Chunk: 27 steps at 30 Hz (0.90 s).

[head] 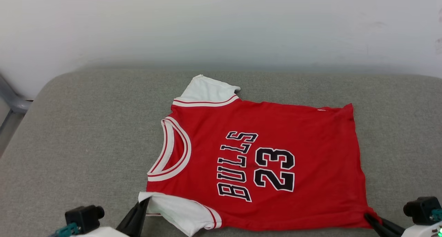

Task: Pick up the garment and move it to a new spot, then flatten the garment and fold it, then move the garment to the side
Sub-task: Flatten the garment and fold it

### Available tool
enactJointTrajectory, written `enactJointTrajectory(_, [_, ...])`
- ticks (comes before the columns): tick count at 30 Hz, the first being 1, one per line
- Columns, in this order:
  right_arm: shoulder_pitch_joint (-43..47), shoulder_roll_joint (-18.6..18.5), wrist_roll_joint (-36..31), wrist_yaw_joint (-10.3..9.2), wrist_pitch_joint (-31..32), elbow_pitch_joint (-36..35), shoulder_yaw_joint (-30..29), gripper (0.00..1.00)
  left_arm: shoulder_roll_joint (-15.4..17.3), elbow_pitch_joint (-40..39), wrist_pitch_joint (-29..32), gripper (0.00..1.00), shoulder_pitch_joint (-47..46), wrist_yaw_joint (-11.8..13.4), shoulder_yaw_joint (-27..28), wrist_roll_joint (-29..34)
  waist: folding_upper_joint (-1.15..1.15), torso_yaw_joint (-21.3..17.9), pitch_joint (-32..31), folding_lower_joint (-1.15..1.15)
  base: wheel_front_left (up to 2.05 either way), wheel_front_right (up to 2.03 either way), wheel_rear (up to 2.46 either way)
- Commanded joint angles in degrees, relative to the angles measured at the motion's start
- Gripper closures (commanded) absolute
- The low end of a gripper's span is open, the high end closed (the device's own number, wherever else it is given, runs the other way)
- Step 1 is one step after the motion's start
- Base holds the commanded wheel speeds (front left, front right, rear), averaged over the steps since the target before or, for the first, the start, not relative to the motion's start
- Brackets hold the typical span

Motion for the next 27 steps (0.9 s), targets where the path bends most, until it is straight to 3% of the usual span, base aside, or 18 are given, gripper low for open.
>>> enactJointTrajectory(1, [-1.1,0.3,-0.4,-0.07,0.6,-0.7,-0.5,1.0,-0.1,0.6,0.4,1.0,-1.9,-0.4,-0.4,0.7,0.0,-0.4,0.7,0.0,0.0,0.0,0.0])
enactJointTrajectory(12, [-9.3,1.0,0.6,-0.07,5.0,-2.5,-1.5,1.0,-0.1,9.2,2.3,1.0,-18.9,-4.0,-0.8,2.7,0.0,-2.5,6.4,0.0,0.0,0.0,0.0])
enactJointTrajectory(27, [-24.9,2.0,2.4,-0.07,5.1,6.8,4.2,1.0,-2.2,27.3,1.8,1.0,-35.0,-8.3,-1.7,2.8,0.0,-3.6,13.7,0.0,0.0,0.0,0.0])
